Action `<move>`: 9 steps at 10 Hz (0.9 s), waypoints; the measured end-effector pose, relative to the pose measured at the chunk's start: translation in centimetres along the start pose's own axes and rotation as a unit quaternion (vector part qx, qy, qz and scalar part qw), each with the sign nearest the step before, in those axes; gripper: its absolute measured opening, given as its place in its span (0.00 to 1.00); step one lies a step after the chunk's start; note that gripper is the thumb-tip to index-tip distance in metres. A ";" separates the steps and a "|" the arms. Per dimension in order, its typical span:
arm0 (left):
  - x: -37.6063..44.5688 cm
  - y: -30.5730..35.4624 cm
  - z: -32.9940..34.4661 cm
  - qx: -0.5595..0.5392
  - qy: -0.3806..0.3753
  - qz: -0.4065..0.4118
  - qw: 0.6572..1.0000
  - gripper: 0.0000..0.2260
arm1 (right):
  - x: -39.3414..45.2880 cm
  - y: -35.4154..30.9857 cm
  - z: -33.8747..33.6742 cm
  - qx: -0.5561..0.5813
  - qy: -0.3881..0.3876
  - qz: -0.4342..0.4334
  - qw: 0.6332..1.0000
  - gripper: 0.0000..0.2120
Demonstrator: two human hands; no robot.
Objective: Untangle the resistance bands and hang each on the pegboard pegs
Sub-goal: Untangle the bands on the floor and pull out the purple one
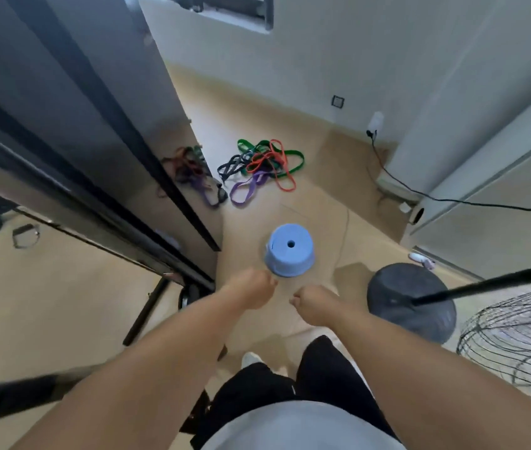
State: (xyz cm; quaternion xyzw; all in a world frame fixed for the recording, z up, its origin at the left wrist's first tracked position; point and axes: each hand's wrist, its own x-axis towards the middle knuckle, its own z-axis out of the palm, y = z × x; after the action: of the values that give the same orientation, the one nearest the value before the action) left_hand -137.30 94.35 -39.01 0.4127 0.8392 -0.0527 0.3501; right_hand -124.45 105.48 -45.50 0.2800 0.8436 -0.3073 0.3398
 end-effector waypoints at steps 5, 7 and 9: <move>18.3 -3.7 -18.1 -0.068 0.014 -0.056 0.996 0.19 | 15.4 -0.8 -23.3 -0.017 0.012 0.036 0.999 0.19; 25.3 -4.1 -23.8 -0.097 0.019 -0.058 0.993 0.18 | 20.8 -0.2 -30.6 -0.037 0.019 0.024 0.999 0.18; 33.6 -6.1 -29.2 -0.101 0.027 -0.036 0.994 0.21 | 27.5 -0.3 -37.0 -0.008 0.008 0.033 0.999 0.21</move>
State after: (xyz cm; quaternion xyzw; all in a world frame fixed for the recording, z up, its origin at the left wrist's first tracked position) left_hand -171.59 123.40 -39.54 0.3458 0.8640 0.0309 0.3648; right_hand -156.37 138.75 -44.43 0.3079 0.8391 -0.2867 0.3450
